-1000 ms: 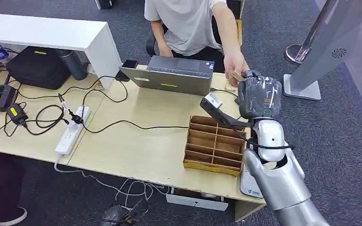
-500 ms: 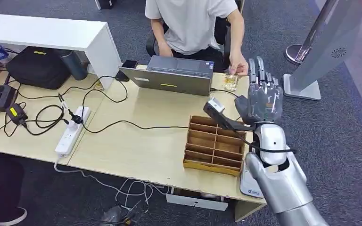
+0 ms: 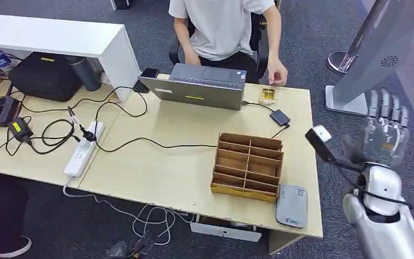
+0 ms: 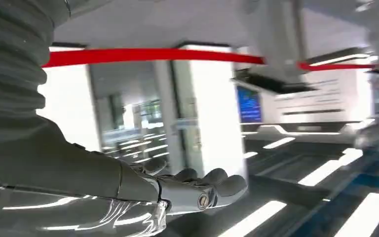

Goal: Pass the card to the sensor for recognition and then transmit it.

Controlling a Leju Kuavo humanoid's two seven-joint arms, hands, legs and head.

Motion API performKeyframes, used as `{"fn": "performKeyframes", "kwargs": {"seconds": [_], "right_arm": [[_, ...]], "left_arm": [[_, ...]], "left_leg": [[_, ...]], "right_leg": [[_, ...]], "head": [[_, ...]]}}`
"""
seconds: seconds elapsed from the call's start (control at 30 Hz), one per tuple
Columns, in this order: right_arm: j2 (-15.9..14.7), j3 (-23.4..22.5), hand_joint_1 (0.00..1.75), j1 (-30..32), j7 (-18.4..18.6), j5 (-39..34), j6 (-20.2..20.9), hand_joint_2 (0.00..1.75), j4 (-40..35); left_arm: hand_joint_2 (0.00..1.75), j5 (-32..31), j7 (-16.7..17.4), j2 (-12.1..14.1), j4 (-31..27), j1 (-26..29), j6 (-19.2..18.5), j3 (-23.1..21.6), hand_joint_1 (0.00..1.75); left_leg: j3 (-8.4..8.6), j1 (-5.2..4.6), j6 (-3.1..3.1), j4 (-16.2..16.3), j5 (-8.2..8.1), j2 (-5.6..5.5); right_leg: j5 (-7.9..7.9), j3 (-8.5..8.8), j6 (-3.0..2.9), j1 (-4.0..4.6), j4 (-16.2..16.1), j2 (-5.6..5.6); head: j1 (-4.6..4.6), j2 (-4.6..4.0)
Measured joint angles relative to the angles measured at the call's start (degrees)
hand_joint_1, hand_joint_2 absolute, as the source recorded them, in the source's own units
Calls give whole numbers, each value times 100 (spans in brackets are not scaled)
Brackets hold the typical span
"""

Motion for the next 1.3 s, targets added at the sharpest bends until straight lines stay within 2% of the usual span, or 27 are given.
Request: {"fn": "performKeyframes", "kwargs": {"seconds": [0.1,0.3,0.4,0.57,0.73,0.9,0.97,1.13,1.3], "right_arm": [[-427,-527,0,401,-83,-171,-33,175,-222],[-1009,-1729,0,1502,-193,-407,-125,175,-579],[-1129,-2387,0,2042,-330,-593,-275,175,-680],[-1136,-3318,0,2733,-673,-826,-343,175,-695],[-883,-4221,0,3150,-1165,-1130,-461,175,-535],[-716,-4595,0,3284,-1250,-1182,-481,175,-420],[-572,-4780,0,3311,-1502,-1066,-483,175,-266],[92,-5685,0,3310,-2439,-582,-522,175,851],[640,-6352,0,3263,-2597,-158,-582,175,2176]], "left_arm": [[175,142,2,41,15,28,0,-2,0],[175,536,2,140,26,111,0,-2,0],[175,715,-29,201,26,149,0,-2,0],[175,962,-112,275,26,175,0,-2,0],[175,1209,-190,360,26,226,0,-2,0],[175,1243,-203,393,26,247,0,-2,0],[175,1366,-236,402,26,257,0,-2,0],[175,1685,-166,579,26,331,0,-2,0],[175,1738,-59,848,26,335,0,-2,0]], "left_leg": [[0,0,8,1,-5,2],[-3,0,13,1,-10,-9],[-1,0,15,0,-15,-5],[-3,0,17,-3,-16,-6],[-2,-1,17,-3,-16,-4],[4,-2,17,-3,-16,6],[9,3,17,-3,-17,8],[8,10,14,-4,-21,2],[16,14,2,-15,-29,11]], "right_leg": [[0,1,1,0,-3,2],[-6,1,5,0,-5,-11],[-11,0,10,0,-5,-6],[-16,0,16,0,-4,-8],[-17,0,17,0,-4,-6],[-17,-1,17,1,-4,4],[-18,5,17,3,-6,6],[-24,9,11,15,-6,-3],[-31,10,-1,17,-4,7]], "head": [[0,0],[0,0],[-2,0],[-4,0],[-2,0],[-2,0],[-2,0],[2,0],[-2,0]]}}
